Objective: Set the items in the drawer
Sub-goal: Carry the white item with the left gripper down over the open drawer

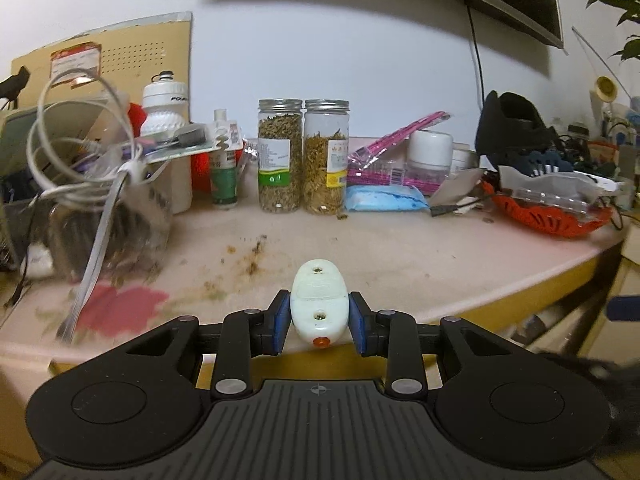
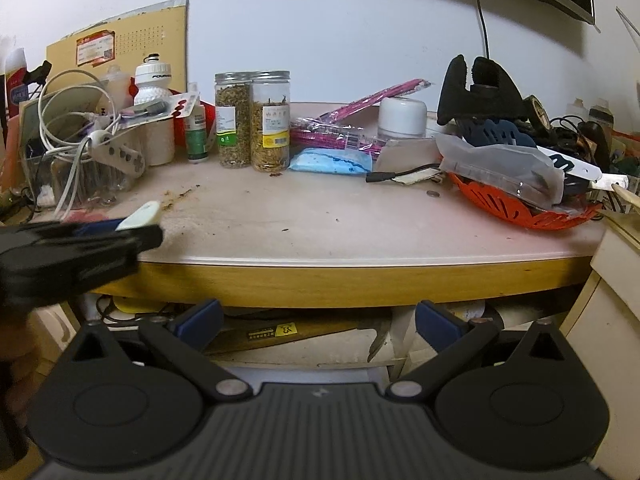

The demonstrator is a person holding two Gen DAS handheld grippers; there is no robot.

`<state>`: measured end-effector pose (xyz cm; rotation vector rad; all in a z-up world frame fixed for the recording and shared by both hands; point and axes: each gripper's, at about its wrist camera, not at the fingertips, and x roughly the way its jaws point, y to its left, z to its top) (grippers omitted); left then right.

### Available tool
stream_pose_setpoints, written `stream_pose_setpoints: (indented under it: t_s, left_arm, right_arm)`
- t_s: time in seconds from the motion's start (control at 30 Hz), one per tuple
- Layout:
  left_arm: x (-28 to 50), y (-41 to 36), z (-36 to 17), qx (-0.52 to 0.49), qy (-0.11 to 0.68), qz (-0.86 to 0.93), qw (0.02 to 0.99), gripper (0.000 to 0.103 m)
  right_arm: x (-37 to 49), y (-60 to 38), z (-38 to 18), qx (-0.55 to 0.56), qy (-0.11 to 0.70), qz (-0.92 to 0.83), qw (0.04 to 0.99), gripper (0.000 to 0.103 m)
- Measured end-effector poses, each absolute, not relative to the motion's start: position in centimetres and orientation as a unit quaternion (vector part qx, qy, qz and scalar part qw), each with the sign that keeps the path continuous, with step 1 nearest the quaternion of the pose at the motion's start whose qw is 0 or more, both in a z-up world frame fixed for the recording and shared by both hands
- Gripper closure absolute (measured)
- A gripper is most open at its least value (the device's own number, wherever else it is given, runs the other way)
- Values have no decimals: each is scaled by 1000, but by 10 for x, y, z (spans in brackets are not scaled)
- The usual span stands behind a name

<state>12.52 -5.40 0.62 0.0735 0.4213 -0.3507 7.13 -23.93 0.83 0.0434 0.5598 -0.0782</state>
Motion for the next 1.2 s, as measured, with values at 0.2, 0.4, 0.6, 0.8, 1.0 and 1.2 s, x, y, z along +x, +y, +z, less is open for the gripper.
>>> stream_pose_setpoints:
  t_s: [0.2, 0.4, 0.6, 0.8, 1.0, 1.2]
  left_arm:
    - [96, -44, 9, 26, 222, -156, 962, 74]
    - [78, -35, 9, 24, 238, -137, 961, 74]
    - [81, -32, 1, 28, 269, -106, 957, 74]
    - [86, -33, -11, 37, 295, -81, 951, 74]
    - [87, -32, -17, 45, 303, -45, 951, 74]
    - [91, -28, -21, 38, 321, -40, 945, 74]
  right_arm:
    - [71, -240, 6, 18, 278, -41, 960, 0]
    - [67, -235, 2, 12, 280, -36, 959, 0]
    - [68, -232, -1, 9, 286, -33, 958, 0]
    - [71, -232, -5, 12, 298, -33, 954, 0]
    - [74, -230, -11, 10, 315, -29, 948, 0]
    - [77, -228, -17, 8, 333, -25, 943, 0]
